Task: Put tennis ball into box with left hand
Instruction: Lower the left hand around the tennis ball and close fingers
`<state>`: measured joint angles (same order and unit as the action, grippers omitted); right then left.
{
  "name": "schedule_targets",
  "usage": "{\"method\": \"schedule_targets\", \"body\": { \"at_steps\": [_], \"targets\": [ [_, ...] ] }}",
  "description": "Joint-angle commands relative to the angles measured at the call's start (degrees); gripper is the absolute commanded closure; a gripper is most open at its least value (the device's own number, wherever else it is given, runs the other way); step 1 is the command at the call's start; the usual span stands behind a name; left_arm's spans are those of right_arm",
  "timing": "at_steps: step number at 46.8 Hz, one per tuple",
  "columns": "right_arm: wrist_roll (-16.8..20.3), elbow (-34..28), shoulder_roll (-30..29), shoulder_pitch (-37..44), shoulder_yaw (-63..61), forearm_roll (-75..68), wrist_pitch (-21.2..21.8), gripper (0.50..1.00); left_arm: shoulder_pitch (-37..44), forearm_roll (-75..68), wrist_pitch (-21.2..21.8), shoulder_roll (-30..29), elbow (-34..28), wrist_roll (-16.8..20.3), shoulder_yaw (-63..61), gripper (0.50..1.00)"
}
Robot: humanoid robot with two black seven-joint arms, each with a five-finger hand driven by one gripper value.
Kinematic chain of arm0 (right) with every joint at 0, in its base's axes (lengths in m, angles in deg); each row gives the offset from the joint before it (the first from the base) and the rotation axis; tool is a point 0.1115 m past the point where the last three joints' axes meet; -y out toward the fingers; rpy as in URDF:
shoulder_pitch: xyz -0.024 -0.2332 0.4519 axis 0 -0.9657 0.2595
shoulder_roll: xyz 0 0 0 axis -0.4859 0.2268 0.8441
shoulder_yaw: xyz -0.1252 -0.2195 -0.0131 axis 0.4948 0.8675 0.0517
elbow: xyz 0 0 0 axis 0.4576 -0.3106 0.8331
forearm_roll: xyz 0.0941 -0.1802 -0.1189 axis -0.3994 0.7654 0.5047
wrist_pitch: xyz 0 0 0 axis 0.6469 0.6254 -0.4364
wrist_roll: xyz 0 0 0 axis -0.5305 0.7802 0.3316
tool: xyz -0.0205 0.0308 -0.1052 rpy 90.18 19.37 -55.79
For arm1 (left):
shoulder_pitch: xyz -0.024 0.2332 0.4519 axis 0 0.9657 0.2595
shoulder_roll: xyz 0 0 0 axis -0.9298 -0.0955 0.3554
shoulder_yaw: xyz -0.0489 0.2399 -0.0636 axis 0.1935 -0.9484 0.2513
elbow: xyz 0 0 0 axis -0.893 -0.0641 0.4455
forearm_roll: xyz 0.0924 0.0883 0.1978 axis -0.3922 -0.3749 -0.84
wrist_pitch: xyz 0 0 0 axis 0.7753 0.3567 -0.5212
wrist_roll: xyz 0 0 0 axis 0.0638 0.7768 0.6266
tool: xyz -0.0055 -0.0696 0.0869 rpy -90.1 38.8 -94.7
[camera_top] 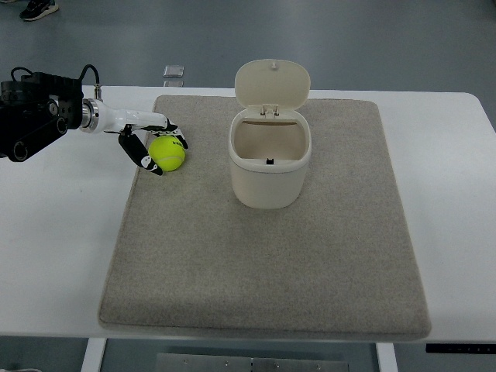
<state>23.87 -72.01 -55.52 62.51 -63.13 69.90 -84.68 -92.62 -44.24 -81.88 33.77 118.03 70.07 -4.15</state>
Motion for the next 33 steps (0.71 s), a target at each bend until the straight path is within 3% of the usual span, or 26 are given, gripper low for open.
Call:
{"method": "schedule_targets", "body": {
  "at_steps": [1,7,19,24,33],
  "targets": [
    [0.0,0.0,0.0,0.0,0.0,0.0,0.1,0.599,-0.2,0.1,1.2,0.0,-0.1,-0.2,0.1,0.722],
    [0.0,0.0,0.0,0.0,0.0,0.0,0.1,0.599,-0.2,0.9,3.4,0.0,-0.2,-0.3,0.2,0.750],
    [0.0,0.0,0.0,0.0,0.0,0.0,0.1,0.599,-0.3,1.0,3.9,0.1,-0.6,-0.4,0.2,0.795],
    [0.0,0.0,0.0,0.0,0.0,0.0,0.1,0.599,-0.5,1.0,3.9,0.1,-0.6,-0.3,0.2,0.864],
    [0.0,0.0,0.0,0.0,0.0,0.0,0.1,0.599,-0.1,1.5,3.9,0.4,-0.6,-0.4,0.6,0.877]
  ]
}}
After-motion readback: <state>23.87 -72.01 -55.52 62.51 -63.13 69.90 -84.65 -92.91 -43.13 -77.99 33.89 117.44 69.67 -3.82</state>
